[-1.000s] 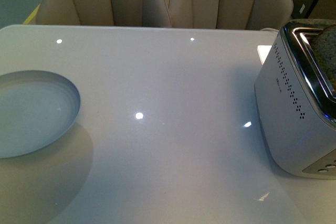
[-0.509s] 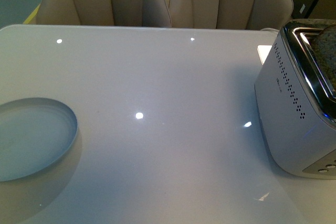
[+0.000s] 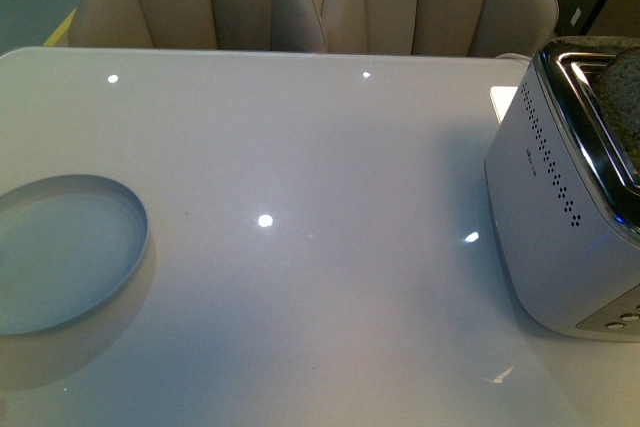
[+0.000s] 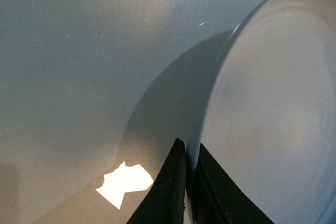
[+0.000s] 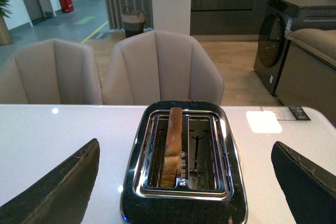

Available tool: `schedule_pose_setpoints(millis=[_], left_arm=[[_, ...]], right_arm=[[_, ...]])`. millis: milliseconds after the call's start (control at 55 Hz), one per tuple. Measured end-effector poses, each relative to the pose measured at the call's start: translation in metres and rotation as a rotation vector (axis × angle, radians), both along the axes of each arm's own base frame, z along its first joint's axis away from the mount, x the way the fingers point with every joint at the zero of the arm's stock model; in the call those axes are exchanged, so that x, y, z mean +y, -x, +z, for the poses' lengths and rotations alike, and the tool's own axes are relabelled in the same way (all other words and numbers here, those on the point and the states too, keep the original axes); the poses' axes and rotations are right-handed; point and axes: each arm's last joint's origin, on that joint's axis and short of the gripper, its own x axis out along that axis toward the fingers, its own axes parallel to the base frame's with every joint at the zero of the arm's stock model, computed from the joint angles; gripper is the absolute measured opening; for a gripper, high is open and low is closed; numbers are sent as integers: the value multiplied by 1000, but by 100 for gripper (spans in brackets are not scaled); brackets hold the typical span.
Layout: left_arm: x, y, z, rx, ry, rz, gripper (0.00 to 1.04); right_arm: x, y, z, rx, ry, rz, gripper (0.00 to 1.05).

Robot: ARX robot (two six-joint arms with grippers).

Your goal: Left arm holds plate, right arm toasts bread

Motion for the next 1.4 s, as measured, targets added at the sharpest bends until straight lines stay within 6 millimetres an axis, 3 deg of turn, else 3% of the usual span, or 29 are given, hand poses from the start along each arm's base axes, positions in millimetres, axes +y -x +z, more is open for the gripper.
schedule_pose_setpoints(millis=[673, 836, 1073, 1255, 1400], left_arm=[[0, 12, -25, -42, 66, 77, 4], [0, 12, -25, -51, 84, 87, 36], [2, 15, -15, -66, 94, 103, 70], [12, 19, 5, -93, 75, 131, 98], [13, 20, 41, -166, 48, 109, 98]], right_arm=[[0, 0, 0, 0, 0, 0, 96], [0, 0, 0, 0, 0, 0, 96], [0, 0, 0, 0, 0, 0, 96], [0, 0, 0, 0, 0, 0, 96], [0, 0, 0, 0, 0, 0, 96]])
